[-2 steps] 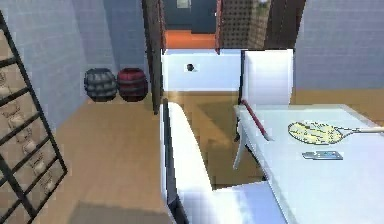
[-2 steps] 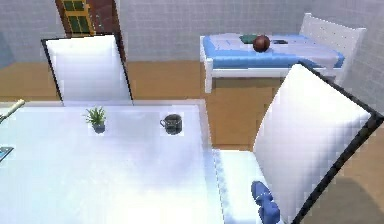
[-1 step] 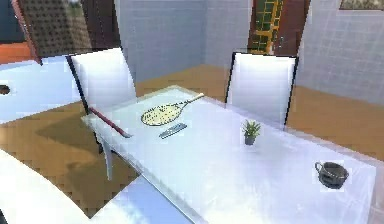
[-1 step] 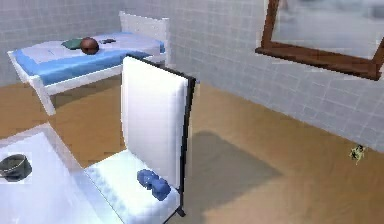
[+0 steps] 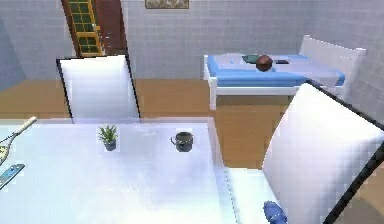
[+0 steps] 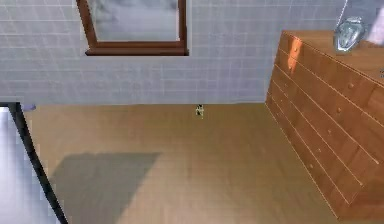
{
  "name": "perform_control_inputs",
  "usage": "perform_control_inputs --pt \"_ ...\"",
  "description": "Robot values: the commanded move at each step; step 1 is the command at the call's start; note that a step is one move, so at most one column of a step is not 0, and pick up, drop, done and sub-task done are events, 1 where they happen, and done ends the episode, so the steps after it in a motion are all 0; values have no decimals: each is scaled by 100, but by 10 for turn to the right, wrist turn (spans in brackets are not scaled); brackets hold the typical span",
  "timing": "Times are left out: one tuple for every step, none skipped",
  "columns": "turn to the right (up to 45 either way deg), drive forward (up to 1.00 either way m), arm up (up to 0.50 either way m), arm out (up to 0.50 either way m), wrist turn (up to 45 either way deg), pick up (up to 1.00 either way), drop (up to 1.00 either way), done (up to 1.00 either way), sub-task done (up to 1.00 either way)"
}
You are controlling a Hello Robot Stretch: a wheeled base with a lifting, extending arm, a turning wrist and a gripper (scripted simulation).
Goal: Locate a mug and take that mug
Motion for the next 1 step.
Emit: perform_control_inputs --pt "450 0 0 0 0 0 0 0 0"
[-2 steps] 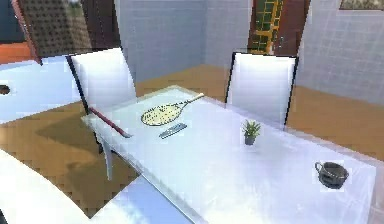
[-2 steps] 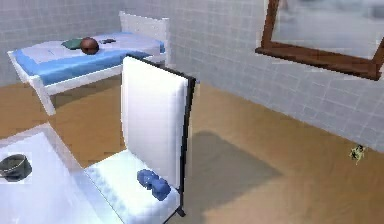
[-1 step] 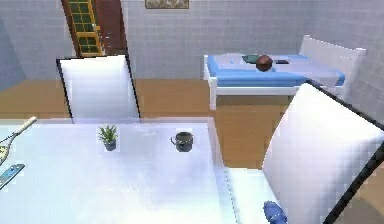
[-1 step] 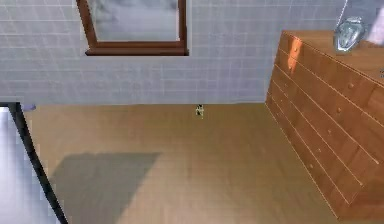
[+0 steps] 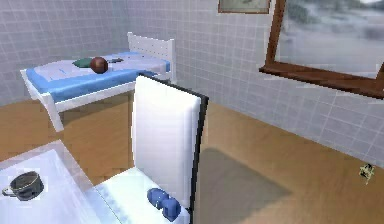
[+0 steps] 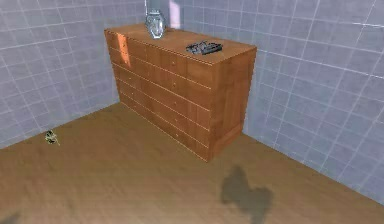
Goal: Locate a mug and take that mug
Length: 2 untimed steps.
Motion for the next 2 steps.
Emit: perform_control_inputs --pt "180 0 0 0 0 0 0 0 0" --pt "0 35 0 0 0 0 0 0 0"
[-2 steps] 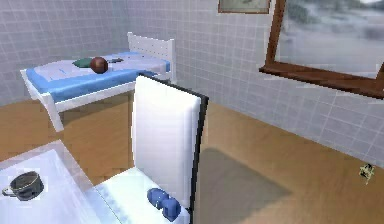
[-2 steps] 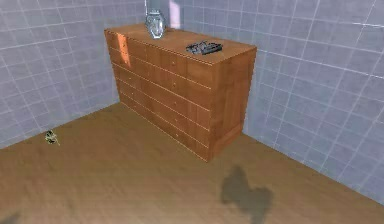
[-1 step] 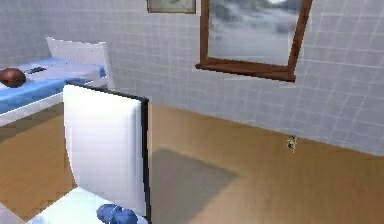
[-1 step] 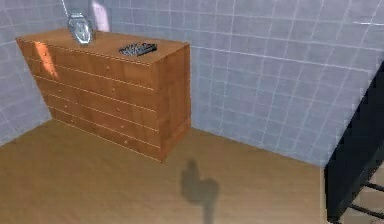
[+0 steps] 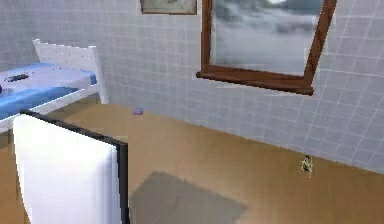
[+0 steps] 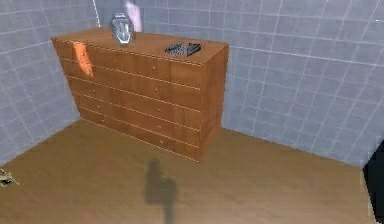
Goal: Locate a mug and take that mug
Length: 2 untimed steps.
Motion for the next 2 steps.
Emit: perform_control_inputs --pt "-240 0 0 0 0 0 0 0 0" --pt "-30 0 0 0 0 0 0 0 0"
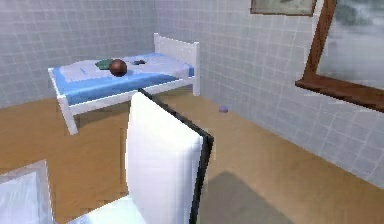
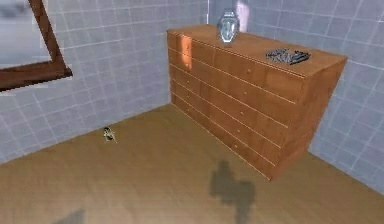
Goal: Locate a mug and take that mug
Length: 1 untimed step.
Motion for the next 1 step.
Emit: perform_control_inputs --pt "0 20 0 0 0 0 0 0 0"
